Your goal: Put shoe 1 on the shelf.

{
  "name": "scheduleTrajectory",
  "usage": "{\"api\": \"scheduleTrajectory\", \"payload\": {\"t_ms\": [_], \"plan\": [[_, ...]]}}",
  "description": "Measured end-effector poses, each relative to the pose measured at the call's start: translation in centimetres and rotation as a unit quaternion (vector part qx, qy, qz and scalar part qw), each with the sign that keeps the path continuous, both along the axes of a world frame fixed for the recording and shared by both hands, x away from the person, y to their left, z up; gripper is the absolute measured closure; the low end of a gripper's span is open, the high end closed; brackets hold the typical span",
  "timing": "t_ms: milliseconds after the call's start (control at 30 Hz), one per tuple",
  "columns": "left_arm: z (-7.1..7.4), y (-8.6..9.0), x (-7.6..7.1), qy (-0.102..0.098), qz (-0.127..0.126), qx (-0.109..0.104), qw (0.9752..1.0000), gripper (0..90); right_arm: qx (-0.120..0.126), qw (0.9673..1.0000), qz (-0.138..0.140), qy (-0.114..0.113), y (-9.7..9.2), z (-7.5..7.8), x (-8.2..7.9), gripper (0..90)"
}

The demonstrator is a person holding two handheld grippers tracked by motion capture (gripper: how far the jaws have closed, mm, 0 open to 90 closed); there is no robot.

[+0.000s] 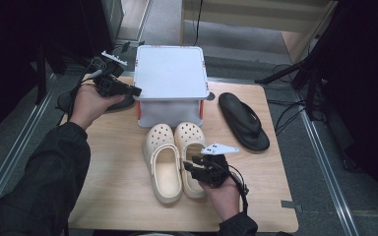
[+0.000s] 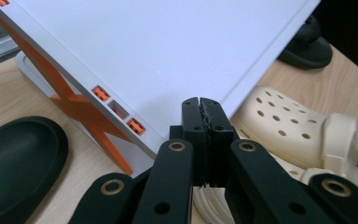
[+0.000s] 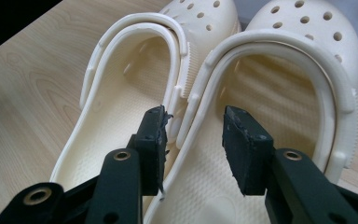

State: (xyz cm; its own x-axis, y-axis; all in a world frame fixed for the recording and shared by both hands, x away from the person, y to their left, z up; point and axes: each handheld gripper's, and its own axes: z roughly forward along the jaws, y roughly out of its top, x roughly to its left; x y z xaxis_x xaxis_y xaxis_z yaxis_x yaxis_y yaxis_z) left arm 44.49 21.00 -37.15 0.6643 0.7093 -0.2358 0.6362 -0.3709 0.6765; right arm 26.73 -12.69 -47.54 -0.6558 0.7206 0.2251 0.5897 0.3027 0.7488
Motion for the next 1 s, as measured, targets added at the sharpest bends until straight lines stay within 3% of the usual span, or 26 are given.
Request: {"api": "scheduleTrajectory", "payload": {"t_ms": [167,467,1000], "plan": [[-0.3,0.0,0.4,0.002,0.002,-0.009,1.0000,90.0,0.004,1.0000,-0.004,0.007,0.3,-0.3,0.3,55.4],[-0.2,0.3,0.3,0.001,0.000,-0.005,1.0000,90.0,-0.014,0.9997,-0.020,0.001,2.0,-0.9,0.9,47.4],[-0.2,0.2,0.3,0.005,0.003,-0.002,1.0000,90.0,-0.027,0.9978,-0.058,0.018,5.1,-1.9,2.8,44.5]]}}
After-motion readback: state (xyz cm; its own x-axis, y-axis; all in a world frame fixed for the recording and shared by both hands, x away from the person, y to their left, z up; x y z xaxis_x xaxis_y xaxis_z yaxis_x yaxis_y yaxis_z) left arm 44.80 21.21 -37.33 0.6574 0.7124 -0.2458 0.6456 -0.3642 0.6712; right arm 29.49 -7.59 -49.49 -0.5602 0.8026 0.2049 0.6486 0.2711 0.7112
